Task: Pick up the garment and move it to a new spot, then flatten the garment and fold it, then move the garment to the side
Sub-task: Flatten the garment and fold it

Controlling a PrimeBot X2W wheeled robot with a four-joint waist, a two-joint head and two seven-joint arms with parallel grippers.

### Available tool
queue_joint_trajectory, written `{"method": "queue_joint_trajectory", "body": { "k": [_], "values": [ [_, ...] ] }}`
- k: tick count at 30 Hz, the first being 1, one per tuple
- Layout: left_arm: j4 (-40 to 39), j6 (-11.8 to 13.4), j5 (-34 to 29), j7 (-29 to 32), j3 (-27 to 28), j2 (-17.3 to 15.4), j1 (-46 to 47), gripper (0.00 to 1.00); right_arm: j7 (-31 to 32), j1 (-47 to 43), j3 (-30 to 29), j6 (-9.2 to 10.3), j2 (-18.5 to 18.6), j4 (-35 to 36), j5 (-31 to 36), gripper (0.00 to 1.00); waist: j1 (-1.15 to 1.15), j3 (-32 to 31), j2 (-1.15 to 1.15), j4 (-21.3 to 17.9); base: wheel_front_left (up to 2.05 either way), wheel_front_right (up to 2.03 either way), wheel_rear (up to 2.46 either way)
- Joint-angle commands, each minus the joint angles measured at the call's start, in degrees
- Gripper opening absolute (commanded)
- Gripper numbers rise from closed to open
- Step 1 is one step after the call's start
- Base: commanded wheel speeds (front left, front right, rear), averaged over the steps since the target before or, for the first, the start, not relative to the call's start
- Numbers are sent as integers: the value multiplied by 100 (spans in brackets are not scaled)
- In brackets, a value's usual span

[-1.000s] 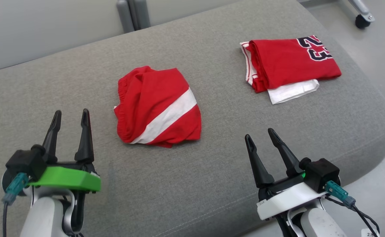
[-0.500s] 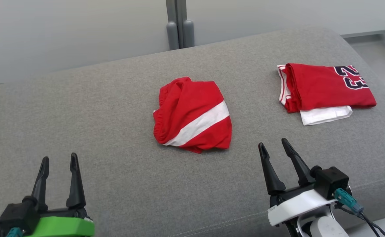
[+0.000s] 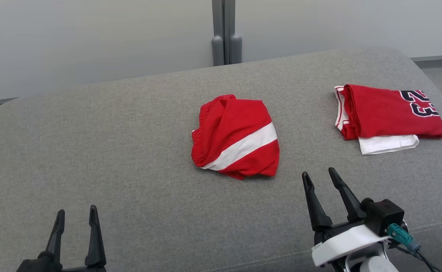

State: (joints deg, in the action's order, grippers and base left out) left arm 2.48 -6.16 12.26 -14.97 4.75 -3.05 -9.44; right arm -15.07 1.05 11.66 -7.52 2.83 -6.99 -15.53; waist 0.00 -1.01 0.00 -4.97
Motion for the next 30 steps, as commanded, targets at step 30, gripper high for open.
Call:
{"method": "queue_joint_trajectory", "body": {
  "k": [30],
  "values": [
    [2608, -139, 1387, -20, -2827, -865, 2369, 100, -24, 434, 305, 7, 13, 205, -5, 100, 0, 958, 0, -604, 0, 0, 0]
  ]
}}
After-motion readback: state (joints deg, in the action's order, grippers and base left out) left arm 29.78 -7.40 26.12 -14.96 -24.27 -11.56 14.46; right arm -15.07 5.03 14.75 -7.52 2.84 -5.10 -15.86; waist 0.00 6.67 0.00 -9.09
